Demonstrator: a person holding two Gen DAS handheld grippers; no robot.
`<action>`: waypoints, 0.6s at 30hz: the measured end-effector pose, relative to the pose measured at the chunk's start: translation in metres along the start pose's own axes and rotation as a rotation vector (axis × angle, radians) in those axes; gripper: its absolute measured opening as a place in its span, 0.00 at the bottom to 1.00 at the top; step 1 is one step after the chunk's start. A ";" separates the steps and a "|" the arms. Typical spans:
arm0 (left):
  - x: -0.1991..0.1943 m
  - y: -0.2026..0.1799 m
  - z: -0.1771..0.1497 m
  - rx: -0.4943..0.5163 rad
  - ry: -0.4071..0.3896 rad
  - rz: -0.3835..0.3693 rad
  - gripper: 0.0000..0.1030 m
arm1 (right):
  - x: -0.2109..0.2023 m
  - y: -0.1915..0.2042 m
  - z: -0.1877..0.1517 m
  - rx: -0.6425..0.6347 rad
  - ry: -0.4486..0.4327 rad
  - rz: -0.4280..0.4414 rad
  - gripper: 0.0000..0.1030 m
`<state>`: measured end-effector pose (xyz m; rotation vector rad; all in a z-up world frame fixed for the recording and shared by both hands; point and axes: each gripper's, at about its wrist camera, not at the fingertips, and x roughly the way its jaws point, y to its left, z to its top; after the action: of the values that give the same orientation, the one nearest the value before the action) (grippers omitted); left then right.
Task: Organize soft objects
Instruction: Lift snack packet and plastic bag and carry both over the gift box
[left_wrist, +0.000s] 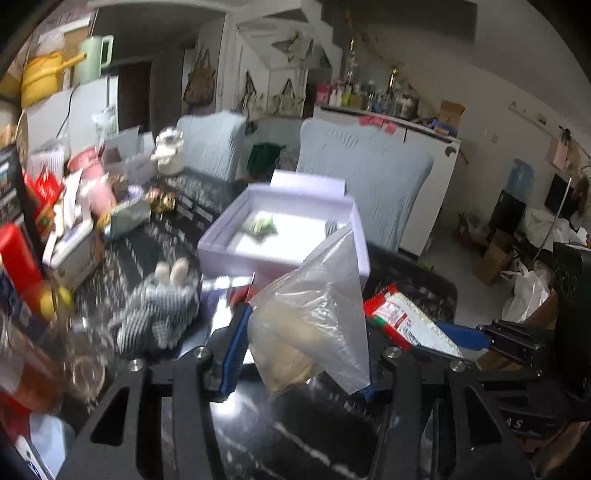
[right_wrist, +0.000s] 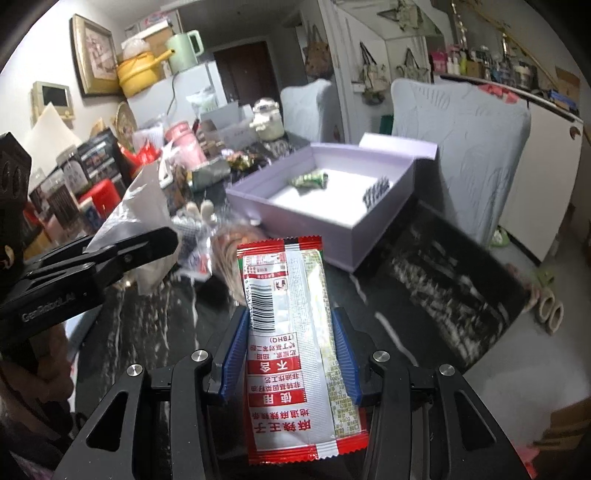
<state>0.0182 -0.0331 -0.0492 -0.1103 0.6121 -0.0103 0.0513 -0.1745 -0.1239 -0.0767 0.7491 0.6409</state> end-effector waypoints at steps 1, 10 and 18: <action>-0.002 -0.002 0.005 0.004 -0.014 -0.001 0.47 | -0.002 -0.001 0.004 -0.001 -0.006 0.001 0.43; -0.003 -0.005 0.050 0.043 -0.104 0.016 0.47 | -0.018 -0.013 0.046 -0.023 -0.089 -0.012 0.43; 0.010 -0.004 0.087 0.069 -0.159 0.015 0.47 | -0.019 -0.021 0.082 -0.056 -0.161 -0.021 0.43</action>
<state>0.0768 -0.0287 0.0164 -0.0394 0.4536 -0.0084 0.1026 -0.1774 -0.0541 -0.0830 0.5742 0.6405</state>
